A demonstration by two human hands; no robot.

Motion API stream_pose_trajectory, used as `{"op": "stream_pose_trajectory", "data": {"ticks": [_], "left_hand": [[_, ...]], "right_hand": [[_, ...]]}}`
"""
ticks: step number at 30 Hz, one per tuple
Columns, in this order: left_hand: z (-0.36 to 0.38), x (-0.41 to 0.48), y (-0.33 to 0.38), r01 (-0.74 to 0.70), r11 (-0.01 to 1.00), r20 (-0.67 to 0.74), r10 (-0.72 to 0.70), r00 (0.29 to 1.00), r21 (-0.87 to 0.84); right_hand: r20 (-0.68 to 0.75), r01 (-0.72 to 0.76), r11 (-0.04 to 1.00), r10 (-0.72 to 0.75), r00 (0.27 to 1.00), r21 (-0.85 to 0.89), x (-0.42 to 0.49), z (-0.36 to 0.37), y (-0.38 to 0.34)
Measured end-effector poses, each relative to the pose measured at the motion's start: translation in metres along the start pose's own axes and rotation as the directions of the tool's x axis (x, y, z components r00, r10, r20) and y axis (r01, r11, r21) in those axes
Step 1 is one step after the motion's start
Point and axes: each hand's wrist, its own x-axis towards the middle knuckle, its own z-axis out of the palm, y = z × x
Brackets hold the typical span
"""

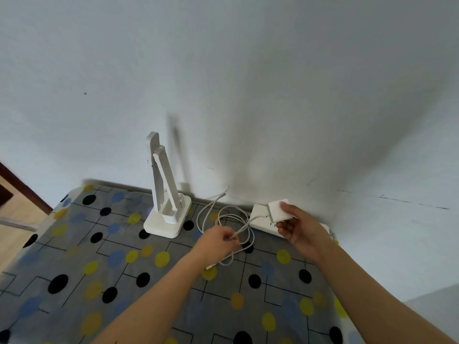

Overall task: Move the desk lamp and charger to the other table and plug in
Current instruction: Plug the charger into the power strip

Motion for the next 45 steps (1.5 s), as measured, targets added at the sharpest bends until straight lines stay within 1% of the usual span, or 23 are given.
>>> {"op": "stream_pose_trajectory", "data": {"ticks": [4, 6, 8, 9, 10, 12, 14, 16, 18, 20, 21, 23, 24, 26, 28, 32, 36, 37, 38, 40, 41, 42, 45], "left_hand": [[-0.009, -0.001, 0.000, 0.051, 0.996, -0.102, -0.044, 0.994, 0.067], [-0.017, -0.001, 0.003, 0.070, 0.978, -0.174, -0.036, 0.984, 0.195], [-0.023, -0.001, 0.005, 0.062, 0.916, -0.225, 0.031, 0.974, 0.397], [-0.025, -0.001, 0.006, 0.042, 0.896, -0.223, 0.065, 0.973, 0.443], [-0.026, -0.001, 0.008, 0.013, 0.908, -0.201, 0.079, 0.976, 0.418], [-0.026, -0.001, 0.016, -0.057, 0.977, -0.087, 0.076, 0.993, 0.204], [-0.023, -0.001, 0.029, -0.098, 0.995, 0.004, 0.098, 0.995, -0.002], [-0.021, 0.002, 0.039, -0.126, 0.987, -0.033, 0.123, 0.992, -0.102], [-0.022, 0.006, 0.045, -0.137, 0.984, -0.085, 0.128, 0.988, -0.111], [-0.024, 0.009, 0.049, -0.106, 0.985, -0.103, 0.092, 0.990, -0.136], [-0.025, 0.010, 0.051, -0.091, 0.983, -0.111, 0.074, 0.991, -0.160], [-0.027, 0.013, 0.054, -0.082, 0.977, -0.110, 0.061, 0.992, -0.196], [-0.027, 0.014, 0.056, -0.082, 0.974, -0.102, 0.062, 0.993, -0.210], [-0.027, 0.016, 0.061, -0.082, 0.959, -0.098, 0.058, 0.994, -0.271], [-0.029, 0.017, 0.065, -0.081, 0.926, -0.095, 0.049, 0.994, -0.369], [-0.028, 0.019, 0.073, -0.085, 0.900, -0.025, 0.082, 0.996, -0.428], [-0.025, 0.027, 0.077, -0.112, 0.899, -0.035, 0.107, 0.994, -0.423], [-0.025, 0.029, 0.075, -0.123, 0.914, -0.058, 0.109, 0.992, -0.387], [-0.026, 0.032, 0.071, -0.132, 0.945, -0.092, 0.109, 0.990, -0.300], [-0.028, 0.039, 0.058, -0.102, 0.994, -0.139, 0.107, 0.984, 0.039], [-0.028, 0.041, 0.051, -0.060, 0.978, -0.159, 0.093, 0.983, 0.200], [-0.028, 0.043, 0.042, -0.009, 0.953, -0.181, 0.067, 0.981, 0.302], [-0.023, 0.050, 0.015, 0.116, 0.917, -0.198, -0.042, 0.979, 0.382]], "right_hand": [[-0.114, 0.035, 0.996, -0.026, 0.993, 0.078, -0.001, -0.005, -0.001], [-0.190, 0.038, 0.993, -0.017, 0.982, 0.109, -0.001, -0.007, 0.002], [-0.260, 0.008, 0.993, 0.022, 0.965, 0.116, -0.001, -0.008, 0.007], [-0.280, -0.015, 0.994, 0.046, 0.959, 0.112, -0.001, -0.008, 0.011], [-0.286, -0.035, 0.993, 0.066, 0.956, 0.110, -0.001, -0.007, 0.015], [-0.281, -0.070, 0.991, 0.099, 0.955, 0.111, -0.001, -0.003, 0.022], [-0.271, -0.109, 0.990, 0.130, 0.954, 0.090, -0.001, 0.002, 0.026], [-0.254, -0.142, 0.990, 0.144, 0.956, 0.027, -0.002, 0.004, 0.028], [-0.233, -0.164, 0.984, 0.142, 0.962, -0.075, 0.001, 0.002, 0.028], [-0.203, -0.139, 0.957, 0.087, 0.975, -0.255, 0.002, 0.000, 0.028], [-0.182, -0.096, 0.910, 0.023, 0.983, -0.404, 0.004, -0.003, 0.028], [-0.081, 0.026, 0.712, -0.115, 0.990, -0.702, 0.005, -0.006, 0.025], [-0.008, 0.081, 0.614, -0.142, 0.990, -0.785, 0.004, -0.007, 0.024], [0.102, 0.162, 0.480, -0.149, 0.984, -0.862, 0.004, -0.005, 0.025], [0.159, 0.233, 0.374, -0.218, 0.963, -0.898, 0.005, 0.000, 0.028], [0.095, 0.249, 0.336, -0.415, 0.905, -0.908, 0.005, 0.010, 0.027], [0.067, 0.216, 0.285, -0.454, 0.889, -0.934, 0.007, 0.012, 0.021], [0.049, 0.201, 0.290, -0.457, 0.888, -0.936, 0.008, 0.010, 0.019], [0.019, 0.188, 0.320, -0.467, 0.884, -0.929, 0.010, 0.007, 0.017], [-0.090, 0.175, 0.458, -0.500, 0.861, -0.872, 0.013, 0.000, 0.012], [-0.150, 0.172, 0.530, -0.509, 0.847, -0.830, 0.015, -0.004, 0.010], [-0.201, 0.171, 0.589, -0.511, 0.836, -0.790, 0.017, -0.007, 0.008], [-0.309, 0.156, 0.717, -0.472, 0.826, -0.679, 0.023, -0.018, 0.005]]}}
